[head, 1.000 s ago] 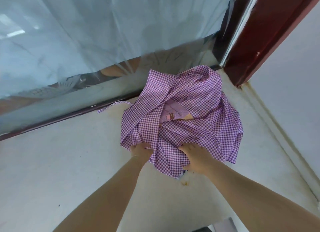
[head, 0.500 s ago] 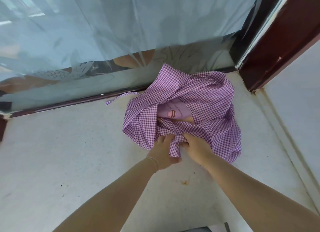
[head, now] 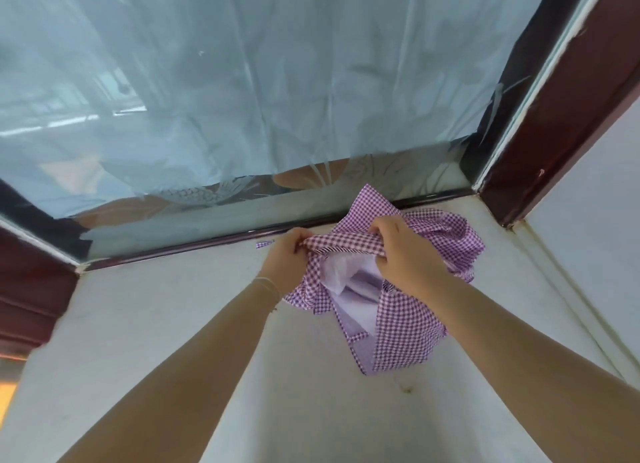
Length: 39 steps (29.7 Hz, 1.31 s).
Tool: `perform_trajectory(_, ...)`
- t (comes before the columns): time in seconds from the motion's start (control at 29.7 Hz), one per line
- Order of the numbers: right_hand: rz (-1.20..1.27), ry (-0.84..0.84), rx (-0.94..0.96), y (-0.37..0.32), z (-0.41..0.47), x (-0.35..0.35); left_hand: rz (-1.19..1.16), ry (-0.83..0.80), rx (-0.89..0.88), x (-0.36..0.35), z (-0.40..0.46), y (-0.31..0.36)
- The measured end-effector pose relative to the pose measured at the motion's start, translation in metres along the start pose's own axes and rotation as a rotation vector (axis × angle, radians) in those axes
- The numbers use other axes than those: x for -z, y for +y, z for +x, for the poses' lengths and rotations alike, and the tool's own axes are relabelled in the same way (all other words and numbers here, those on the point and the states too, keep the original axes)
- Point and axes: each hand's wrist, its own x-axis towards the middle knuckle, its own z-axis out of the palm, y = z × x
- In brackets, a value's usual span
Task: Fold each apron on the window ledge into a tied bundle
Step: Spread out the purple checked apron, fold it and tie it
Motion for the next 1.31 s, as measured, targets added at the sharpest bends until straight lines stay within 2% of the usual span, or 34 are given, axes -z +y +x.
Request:
perform_trajectory(0.13,-0.178,0.22,-0.111,-0.028,0.001,0.026,-0.263,-0.115,0.127,0.054,-0.005,0.003)
perform_trajectory(0.24,-0.184,0.296,-0.209,-0.042,0.002,0.047,0.04,-0.231,0.021,0.085,-0.015,0.007)
perform_trajectory(0.34,-0.13,0.271,-0.251,-0.051,0.005,0.071,0.445,-0.078,-0.061,0.113,-0.019,0.002)
perform_trajectory(0.47,0.124,0.13,-0.258,-0.061,0.016,0.096,0.585,0.01,-0.08,0.154,-0.023,-0.015)
perform_trajectory(0.57,0.405,-0.017,-0.296,-0.065,0.018,0.108,0.453,0.129,-0.042,0.182,-0.026,-0.026)
perform_trajectory(0.74,0.914,-0.035,-0.418,-0.067,0.018,0.109,0.01,0.197,0.048,0.206,-0.028,-0.035)
perform_trajectory(0.81,0.824,-0.044,-0.394,-0.072,0.022,0.106,-0.154,0.225,0.102,0.205,-0.032,-0.029)
perform_trajectory(0.91,0.362,-0.028,-0.349,-0.082,0.025,0.105,-0.432,0.228,0.139,0.201,-0.039,-0.007)
perform_trajectory(0.94,0.232,-0.021,-0.339,-0.085,0.025,0.102,-0.479,0.226,0.127,0.199,-0.041,0.001)
perform_trajectory(1.01,0.124,0.018,-0.287,-0.095,0.026,0.097,-0.511,0.186,0.067,0.194,-0.046,0.02)
perform_trajectory(1.08,0.169,0.059,-0.126,-0.112,0.028,0.092,-0.523,0.116,-0.016,0.188,-0.05,0.04)
perform_trajectory(1.11,0.282,0.049,-0.053,-0.124,0.029,0.089,-0.512,0.078,-0.047,0.186,-0.051,0.049)
perform_trajectory(1.21,0.561,-0.138,0.104,-0.169,0.024,0.09,-0.445,-0.01,-0.13,0.182,-0.051,0.072)
perform_trajectory(1.31,0.52,-0.221,0.157,-0.185,0.03,0.09,-0.44,-0.019,-0.172,0.184,-0.049,0.082)
